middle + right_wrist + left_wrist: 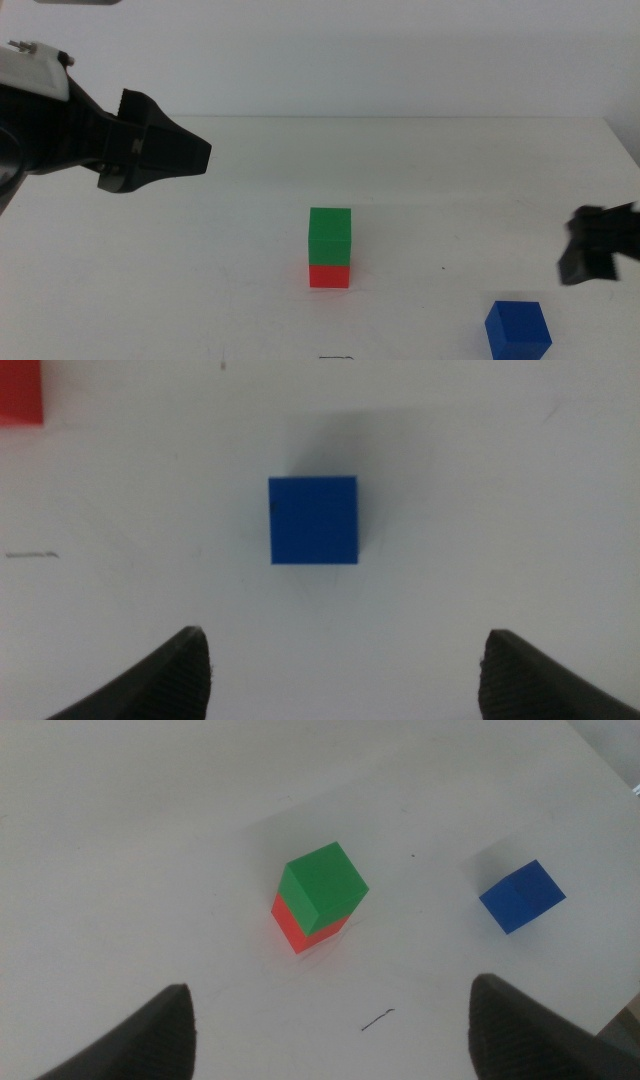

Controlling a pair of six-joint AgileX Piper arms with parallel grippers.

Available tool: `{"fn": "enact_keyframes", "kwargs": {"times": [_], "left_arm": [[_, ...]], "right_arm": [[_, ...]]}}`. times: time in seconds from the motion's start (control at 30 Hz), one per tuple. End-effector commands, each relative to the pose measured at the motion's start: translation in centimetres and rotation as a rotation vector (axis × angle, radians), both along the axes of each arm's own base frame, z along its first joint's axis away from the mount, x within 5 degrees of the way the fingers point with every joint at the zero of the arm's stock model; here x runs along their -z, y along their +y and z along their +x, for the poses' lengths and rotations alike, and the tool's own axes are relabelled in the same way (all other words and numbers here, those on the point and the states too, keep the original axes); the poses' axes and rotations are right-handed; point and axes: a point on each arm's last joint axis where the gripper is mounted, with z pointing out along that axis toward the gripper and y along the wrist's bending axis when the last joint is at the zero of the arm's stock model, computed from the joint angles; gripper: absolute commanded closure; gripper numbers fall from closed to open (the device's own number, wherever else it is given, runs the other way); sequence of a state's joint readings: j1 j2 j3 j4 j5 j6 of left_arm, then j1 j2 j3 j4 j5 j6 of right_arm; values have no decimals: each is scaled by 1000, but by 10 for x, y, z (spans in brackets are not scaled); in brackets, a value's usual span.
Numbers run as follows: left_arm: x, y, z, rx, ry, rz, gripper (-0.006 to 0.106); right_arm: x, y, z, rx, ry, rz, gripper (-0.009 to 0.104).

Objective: Stack red cubes first, then green, then blue cubes in a specific spot.

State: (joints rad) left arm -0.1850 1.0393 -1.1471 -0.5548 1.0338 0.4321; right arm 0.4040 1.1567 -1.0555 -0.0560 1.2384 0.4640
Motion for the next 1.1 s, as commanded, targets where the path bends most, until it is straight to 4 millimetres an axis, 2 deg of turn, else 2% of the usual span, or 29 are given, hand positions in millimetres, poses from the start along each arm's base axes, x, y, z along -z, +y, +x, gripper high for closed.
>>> {"fn": "enact_keyframes", "kwargs": {"times": [0.0,0.2,0.3,0.4,0.63,1.07], "left_arm": [[-16,-1,-3,-20,-73,-62,7],[-16,-1,-3,-20,-73,-62,7],[-16,-1,-3,-20,-73,-62,7],[-16,-1,-3,-20,-73,-62,7],[-16,-1,-3,-20,-73,-62,7],[-15,-1,-3,-20,-73,-61,7]], "right_arm": [[-3,6,4,-5,16,-15,15],[23,17,34,-14,55,-26,15],[44,18,44,-22,97,-45,15],[63,21,49,-41,129,-54,15],[93,26,62,-56,155,-56,15],[130,34,79,-46,222,-63,15]]}}
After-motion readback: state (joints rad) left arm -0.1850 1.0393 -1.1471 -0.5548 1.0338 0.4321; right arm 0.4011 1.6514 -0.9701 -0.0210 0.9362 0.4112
